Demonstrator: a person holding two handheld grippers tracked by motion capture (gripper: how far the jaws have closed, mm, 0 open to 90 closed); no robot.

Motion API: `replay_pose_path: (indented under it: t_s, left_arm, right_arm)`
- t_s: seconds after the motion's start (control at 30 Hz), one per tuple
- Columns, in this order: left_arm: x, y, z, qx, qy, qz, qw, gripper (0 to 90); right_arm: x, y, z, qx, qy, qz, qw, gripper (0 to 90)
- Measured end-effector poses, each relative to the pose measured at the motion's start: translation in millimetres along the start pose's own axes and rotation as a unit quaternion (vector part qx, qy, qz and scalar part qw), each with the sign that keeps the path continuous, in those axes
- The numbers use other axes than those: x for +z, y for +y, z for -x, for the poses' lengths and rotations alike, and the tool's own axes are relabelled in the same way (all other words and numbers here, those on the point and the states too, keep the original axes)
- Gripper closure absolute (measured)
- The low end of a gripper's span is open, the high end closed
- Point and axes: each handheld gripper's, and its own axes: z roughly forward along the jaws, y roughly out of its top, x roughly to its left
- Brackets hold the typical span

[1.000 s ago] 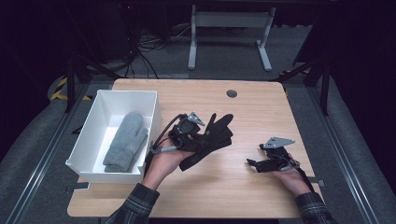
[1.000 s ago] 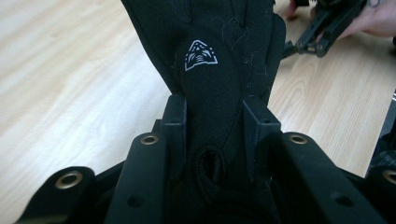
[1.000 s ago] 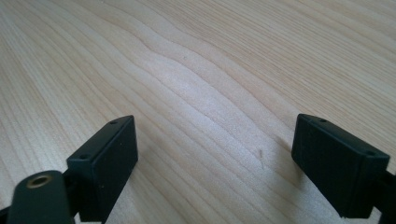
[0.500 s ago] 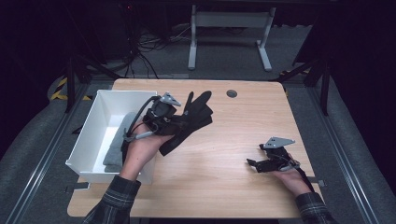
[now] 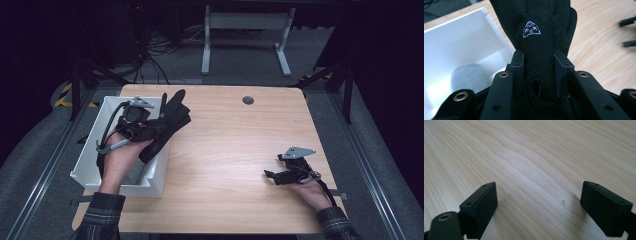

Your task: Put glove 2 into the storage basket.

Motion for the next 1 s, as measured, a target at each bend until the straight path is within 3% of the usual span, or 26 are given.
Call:
replay_pose_path:
  t_s: [0.17, 0.33, 0.43, 0.6, 0.73, 0.83, 0.93, 1.0]
  left_arm:
    - [-2.3, -13.7, -18.1, -0.028, 0.019, -0.003, 0.9994, 67.1]
    - [5.5, -37.1, -47.3, -0.076, 0.041, -0.013, 0.9962, 67.0]
    - [9.8, -43.1, -53.2, -0.083, 0.05, -0.022, 0.9951, 66.9]
    - [30.1, -64.6, -67.2, -0.108, 0.06, -0.049, 0.9911, 66.1]
    - [37.2, -72.0, -72.8, -0.112, 0.067, -0.057, 0.9898, 62.7]
    - [38.6, -74.7, -77.0, -0.123, 0.081, -0.056, 0.9876, 49.1]
    - [34.6, -73.5, -77.3, -0.121, 0.092, -0.046, 0.9873, 35.6]
    - [30.7, -70.9, -76.8, -0.117, 0.091, -0.038, 0.9883, 30.9]
  right_arm:
    - [0.0, 0.0, 0.1, 0.0, 0.001, 0.0, 1.0, 14.3]
    - [-0.1, 0.1, 0.0, 0.0, 0.0, -0.001, 1.0, 14.3]
    - [-0.1, 0.1, 0.0, 0.0, 0.0, -0.001, 1.0, 14.3]
    - [-0.1, 0.1, 0.0, 0.0, 0.0, -0.001, 1.0, 14.3]
    - [0.0, 0.0, 0.0, 0.0, 0.0, -0.001, 1.0, 14.3]
    - [-0.1, 0.0, 0.0, 0.0, 0.0, 0.0, 1.0, 14.3]
    - [-0.1, 0.0, 0.0, 0.0, 0.0, -0.001, 1.0, 14.3]
    - [0.0, 0.0, 0.0, 0.0, 0.001, 0.0, 1.0, 14.3]
